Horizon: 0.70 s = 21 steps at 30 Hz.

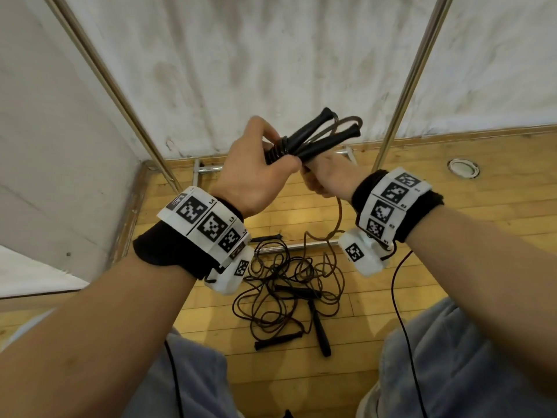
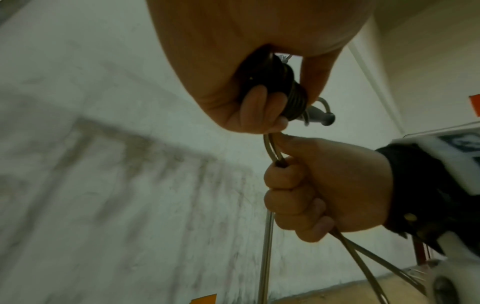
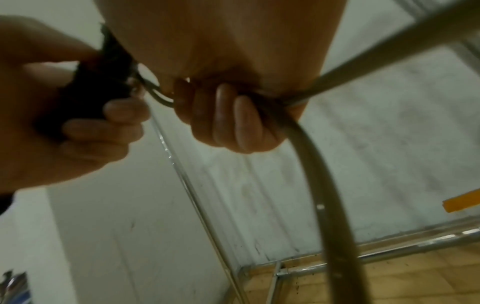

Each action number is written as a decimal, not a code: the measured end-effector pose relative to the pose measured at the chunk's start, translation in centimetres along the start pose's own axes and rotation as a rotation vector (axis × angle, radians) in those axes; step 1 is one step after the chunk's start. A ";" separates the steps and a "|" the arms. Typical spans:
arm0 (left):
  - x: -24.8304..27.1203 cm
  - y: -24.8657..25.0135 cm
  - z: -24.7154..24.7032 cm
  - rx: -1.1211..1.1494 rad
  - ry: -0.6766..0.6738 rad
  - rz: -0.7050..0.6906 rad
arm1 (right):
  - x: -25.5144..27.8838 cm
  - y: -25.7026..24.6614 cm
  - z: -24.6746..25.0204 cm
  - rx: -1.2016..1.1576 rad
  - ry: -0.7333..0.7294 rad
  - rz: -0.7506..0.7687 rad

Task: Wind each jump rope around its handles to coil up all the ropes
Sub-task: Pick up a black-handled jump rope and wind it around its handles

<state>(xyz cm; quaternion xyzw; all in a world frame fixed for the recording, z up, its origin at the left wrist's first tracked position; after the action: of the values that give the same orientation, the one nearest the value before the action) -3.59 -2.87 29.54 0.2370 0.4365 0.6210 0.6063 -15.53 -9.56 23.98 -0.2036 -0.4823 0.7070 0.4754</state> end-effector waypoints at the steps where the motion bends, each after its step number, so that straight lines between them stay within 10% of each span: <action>1: 0.0 0.0 0.1 0.024 0.018 0.015 | 0.2 -0.3 -0.7 0.012 -0.029 0.013; 13: -0.6 -0.3 -0.4 -0.007 0.091 0.078 | 1.4 -1.9 -0.5 0.761 0.395 0.360; 21: -1.0 0.5 -1.6 0.120 0.053 0.134 | 0.9 -1.0 -1.6 0.075 0.209 0.133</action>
<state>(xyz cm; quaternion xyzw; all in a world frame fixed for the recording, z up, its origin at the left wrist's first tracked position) -5.02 -4.20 29.42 0.2852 0.4719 0.6390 0.5363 -14.31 -7.93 24.30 -0.2899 -0.3887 0.7293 0.4827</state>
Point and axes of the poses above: each hand's wrist, its own x-axis away from the middle knuckle, its own z-axis out of the back of the hand, y = z × x, the point moved 5 cm from there along -x, towards the middle knuckle, and after that the axes turned 3 degrees about y, right-handed, at the moved point
